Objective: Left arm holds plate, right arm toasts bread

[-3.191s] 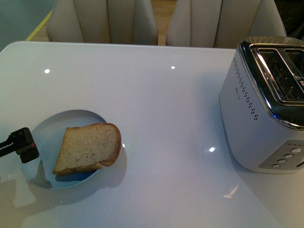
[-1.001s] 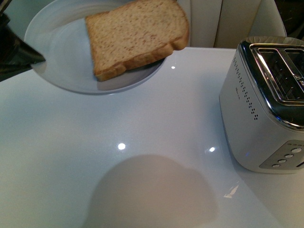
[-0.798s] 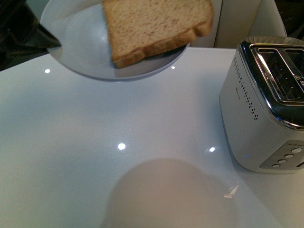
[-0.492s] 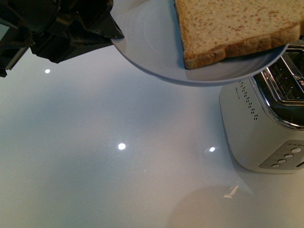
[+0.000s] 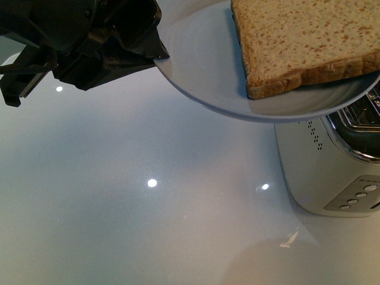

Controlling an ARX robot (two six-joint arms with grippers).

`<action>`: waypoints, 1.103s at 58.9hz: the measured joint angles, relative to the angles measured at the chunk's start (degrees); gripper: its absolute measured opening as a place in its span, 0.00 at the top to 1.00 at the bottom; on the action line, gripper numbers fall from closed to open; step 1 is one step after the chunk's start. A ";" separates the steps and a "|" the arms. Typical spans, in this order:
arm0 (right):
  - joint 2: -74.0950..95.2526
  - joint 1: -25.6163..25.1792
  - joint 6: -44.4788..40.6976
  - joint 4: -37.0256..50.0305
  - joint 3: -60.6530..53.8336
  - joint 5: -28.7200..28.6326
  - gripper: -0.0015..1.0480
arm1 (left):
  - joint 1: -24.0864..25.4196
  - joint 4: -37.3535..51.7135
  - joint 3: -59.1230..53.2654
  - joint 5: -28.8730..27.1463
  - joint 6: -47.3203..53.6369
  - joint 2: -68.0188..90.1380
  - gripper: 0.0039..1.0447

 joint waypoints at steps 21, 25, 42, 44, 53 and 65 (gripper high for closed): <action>10.43 -0.46 5.35 -18.05 7.32 -3.15 0.09 | 0.02 0.00 0.00 -0.09 -0.20 0.00 0.97; 17.00 -0.17 8.28 -27.02 10.51 -2.58 0.09 | -0.17 0.00 0.07 0.07 -0.22 0.00 0.97; 26.86 -1.14 11.72 -23.78 15.65 -4.90 0.09 | -0.20 -0.02 0.09 0.02 -0.33 0.00 0.97; 28.96 -1.62 12.66 -22.29 16.83 -6.05 0.09 | -0.20 -0.02 0.09 -0.02 -0.35 0.00 0.97; 38.66 -1.75 19.76 -16.94 23.45 -11.98 0.09 | -0.20 -0.02 0.09 -0.02 -0.35 0.00 0.97; 48.37 2.89 33.31 -9.35 29.90 -17.90 0.09 | -0.20 -0.02 0.09 -0.04 -0.35 0.00 0.97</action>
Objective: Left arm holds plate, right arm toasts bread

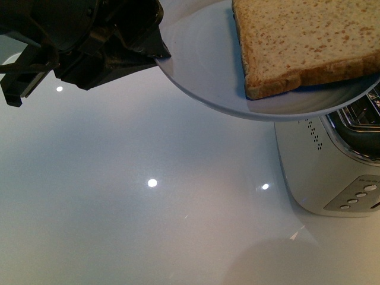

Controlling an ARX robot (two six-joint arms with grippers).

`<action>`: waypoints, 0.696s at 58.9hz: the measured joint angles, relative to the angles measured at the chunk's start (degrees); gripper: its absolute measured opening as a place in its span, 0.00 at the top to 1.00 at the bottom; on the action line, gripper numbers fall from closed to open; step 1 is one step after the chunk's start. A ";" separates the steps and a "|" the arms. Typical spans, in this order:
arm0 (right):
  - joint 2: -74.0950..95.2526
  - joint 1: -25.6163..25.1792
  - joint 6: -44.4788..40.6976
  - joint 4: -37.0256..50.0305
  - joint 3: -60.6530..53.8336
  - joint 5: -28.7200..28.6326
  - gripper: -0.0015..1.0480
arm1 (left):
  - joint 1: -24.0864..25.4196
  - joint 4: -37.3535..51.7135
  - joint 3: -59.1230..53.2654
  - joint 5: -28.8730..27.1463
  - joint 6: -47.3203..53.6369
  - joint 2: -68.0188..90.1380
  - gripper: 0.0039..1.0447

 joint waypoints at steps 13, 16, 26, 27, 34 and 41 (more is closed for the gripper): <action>6.43 5.07 12.76 6.03 0.50 -2.71 0.09 | 0.00 0.00 0.00 0.00 0.00 0.00 0.97; 6.97 5.64 14.43 6.71 0.50 -2.71 0.09 | 0.00 0.00 0.00 0.02 0.00 0.00 0.97; 8.11 7.02 17.88 8.26 0.39 -2.73 0.09 | 0.00 0.00 0.00 0.00 0.00 0.00 0.97; 8.22 7.10 17.94 8.33 0.39 -2.73 0.09 | 0.00 0.00 0.00 0.00 0.00 0.00 0.97; 9.01 8.04 19.41 8.98 0.33 -2.73 0.09 | 0.00 0.00 0.00 0.00 0.00 0.00 0.97; 9.53 8.37 20.24 9.29 0.28 -2.71 0.09 | 0.00 0.00 0.00 0.00 0.00 0.00 0.97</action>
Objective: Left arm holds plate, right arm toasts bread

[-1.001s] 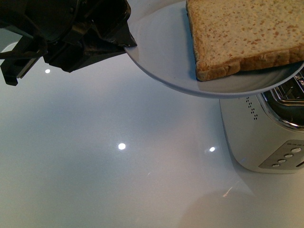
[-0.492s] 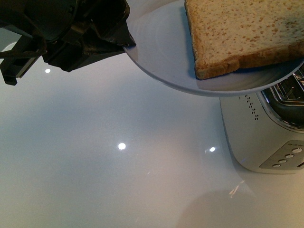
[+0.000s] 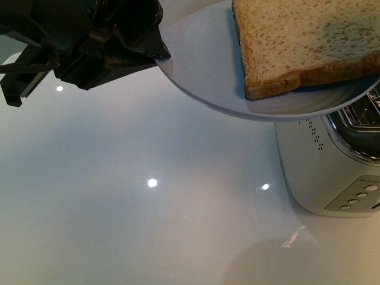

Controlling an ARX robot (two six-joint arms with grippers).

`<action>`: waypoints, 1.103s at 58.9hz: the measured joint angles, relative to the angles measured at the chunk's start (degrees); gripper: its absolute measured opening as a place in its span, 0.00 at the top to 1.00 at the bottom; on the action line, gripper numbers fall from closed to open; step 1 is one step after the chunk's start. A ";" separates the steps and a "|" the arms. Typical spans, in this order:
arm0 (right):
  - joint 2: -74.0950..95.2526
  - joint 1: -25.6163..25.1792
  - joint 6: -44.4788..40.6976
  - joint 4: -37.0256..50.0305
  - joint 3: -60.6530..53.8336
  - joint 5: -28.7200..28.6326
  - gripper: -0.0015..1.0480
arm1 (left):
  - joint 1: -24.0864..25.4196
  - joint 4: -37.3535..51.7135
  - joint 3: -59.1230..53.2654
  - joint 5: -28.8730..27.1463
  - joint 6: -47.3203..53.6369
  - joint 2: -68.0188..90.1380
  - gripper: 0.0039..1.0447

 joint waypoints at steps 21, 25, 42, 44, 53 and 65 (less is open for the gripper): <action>0.22 0.07 0.85 -0.13 0.00 0.44 0.48 | 0.00 0.00 0.00 0.00 0.00 0.00 0.97; 0.24 0.04 0.85 -0.13 0.00 0.42 0.58 | 0.00 0.00 0.00 0.02 -0.02 0.00 0.97; -1.16 -0.98 0.79 -1.66 0.22 0.07 0.98 | 0.00 0.00 0.00 0.02 -0.04 0.00 0.97; -1.53 -1.22 0.76 -2.05 0.44 0.00 0.98 | 0.00 0.00 0.00 0.02 -0.04 0.00 0.97; -2.93 -2.64 -0.07 -3.69 3.43 -0.63 0.98 | 0.00 0.00 0.00 0.04 -0.04 0.00 0.97; -2.86 -4.85 -3.48 -5.42 9.11 -0.74 0.98 | 0.00 0.00 0.00 0.04 -0.04 0.00 0.97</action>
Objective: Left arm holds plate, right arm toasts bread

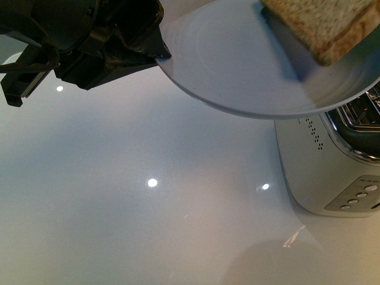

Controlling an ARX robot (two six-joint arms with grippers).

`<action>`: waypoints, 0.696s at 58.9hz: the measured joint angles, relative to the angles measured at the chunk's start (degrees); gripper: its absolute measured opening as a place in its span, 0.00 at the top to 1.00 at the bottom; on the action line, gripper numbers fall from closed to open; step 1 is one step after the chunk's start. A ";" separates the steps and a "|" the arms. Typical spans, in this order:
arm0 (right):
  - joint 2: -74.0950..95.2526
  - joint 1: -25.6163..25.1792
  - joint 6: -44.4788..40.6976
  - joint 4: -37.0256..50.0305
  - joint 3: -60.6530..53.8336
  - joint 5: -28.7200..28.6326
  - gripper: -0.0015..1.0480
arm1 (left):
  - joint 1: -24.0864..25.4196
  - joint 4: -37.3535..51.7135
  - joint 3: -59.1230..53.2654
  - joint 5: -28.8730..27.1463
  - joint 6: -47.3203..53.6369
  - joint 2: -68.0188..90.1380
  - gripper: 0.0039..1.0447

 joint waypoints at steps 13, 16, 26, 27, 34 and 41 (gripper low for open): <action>2.82 -3.91 -4.13 -0.90 9.90 -1.99 0.98 | 0.00 0.00 0.00 0.00 -0.02 0.00 0.97; 3.89 -4.79 -4.87 -1.09 12.66 -2.51 0.98 | 0.00 0.00 0.00 0.00 -0.02 0.00 0.97; 7.54 -8.17 -11.06 -3.41 22.14 -1.62 0.98 | 0.00 0.00 0.00 0.00 -0.02 0.00 0.97; 7.69 -8.55 -11.85 -3.54 22.53 -1.36 0.98 | 0.00 0.00 0.00 0.00 -0.02 0.00 0.97; 7.78 -10.27 -15.96 -4.22 23.12 1.03 0.98 | 0.00 0.00 0.00 0.00 -0.04 0.00 0.97; 7.43 -10.93 -20.57 -4.52 21.38 5.27 0.98 | 0.00 0.00 0.02 0.00 -0.07 0.00 0.97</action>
